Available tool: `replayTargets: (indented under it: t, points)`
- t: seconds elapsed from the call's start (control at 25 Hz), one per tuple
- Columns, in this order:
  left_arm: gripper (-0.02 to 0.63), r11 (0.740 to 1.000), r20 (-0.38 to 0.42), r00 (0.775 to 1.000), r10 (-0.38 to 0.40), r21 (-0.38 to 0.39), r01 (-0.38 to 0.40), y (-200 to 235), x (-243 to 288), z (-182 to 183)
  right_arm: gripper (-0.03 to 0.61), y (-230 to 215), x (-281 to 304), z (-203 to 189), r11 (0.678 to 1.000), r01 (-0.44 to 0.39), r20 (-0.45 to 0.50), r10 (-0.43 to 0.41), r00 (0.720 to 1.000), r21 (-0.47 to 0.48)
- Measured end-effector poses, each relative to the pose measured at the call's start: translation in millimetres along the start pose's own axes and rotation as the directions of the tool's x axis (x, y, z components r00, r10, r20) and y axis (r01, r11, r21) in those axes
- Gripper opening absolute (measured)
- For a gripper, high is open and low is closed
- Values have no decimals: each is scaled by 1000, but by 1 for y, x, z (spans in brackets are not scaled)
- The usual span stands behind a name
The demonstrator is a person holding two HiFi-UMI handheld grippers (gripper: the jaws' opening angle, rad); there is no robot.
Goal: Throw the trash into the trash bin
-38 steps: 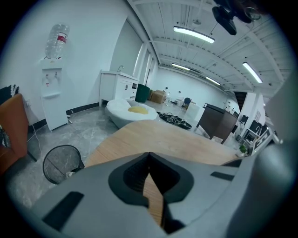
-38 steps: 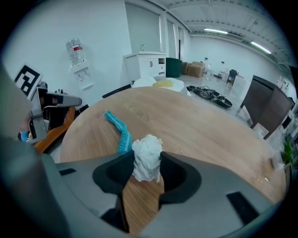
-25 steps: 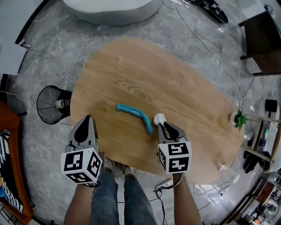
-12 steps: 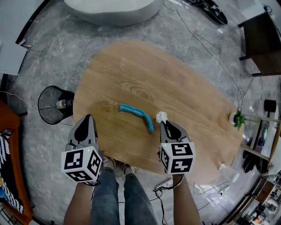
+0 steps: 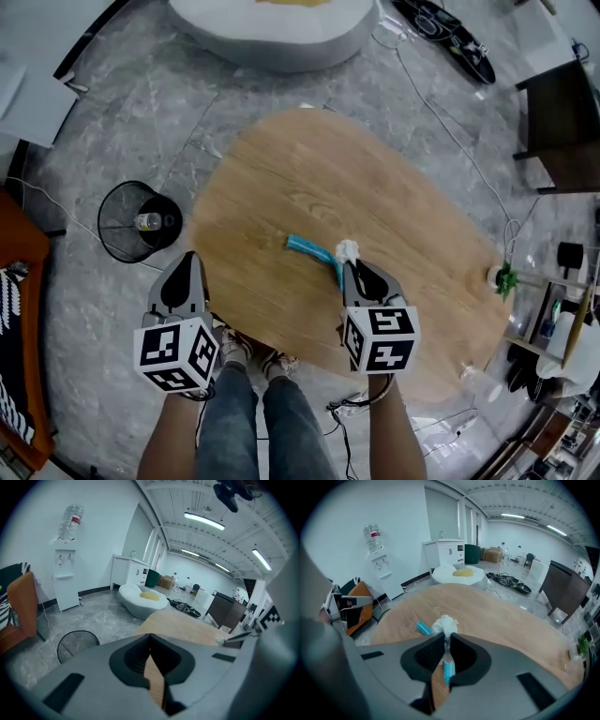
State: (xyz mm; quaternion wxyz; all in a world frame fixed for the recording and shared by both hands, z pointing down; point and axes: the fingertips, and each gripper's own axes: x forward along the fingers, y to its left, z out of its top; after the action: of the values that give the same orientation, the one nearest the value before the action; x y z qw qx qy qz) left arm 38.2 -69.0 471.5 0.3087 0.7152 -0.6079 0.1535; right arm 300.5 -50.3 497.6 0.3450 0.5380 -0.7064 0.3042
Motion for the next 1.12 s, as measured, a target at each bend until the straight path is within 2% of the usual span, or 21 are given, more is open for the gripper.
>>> replayTargets:
  t: [0.2,0.44,0.76,1.12]
  points:
    - [-8,997,34,997,64,-52,-62,43,-19,13,38,43,10,33,997,-45,15,46,999,-56]
    - [-8,984,53,988,145,-114,-139,117,-46,21,38,123,32,64,984,-115,7,117,993,-135]
    - [-8,927,69,948,309,-245,-284,214,-91,12,38,238,72,108,916,-251,-13,260,965,-314]
    - [-8,852,47,900,433,-348,-391,308,-135,-20,38,375,113,113,840,-375,-81,374,924,-392]
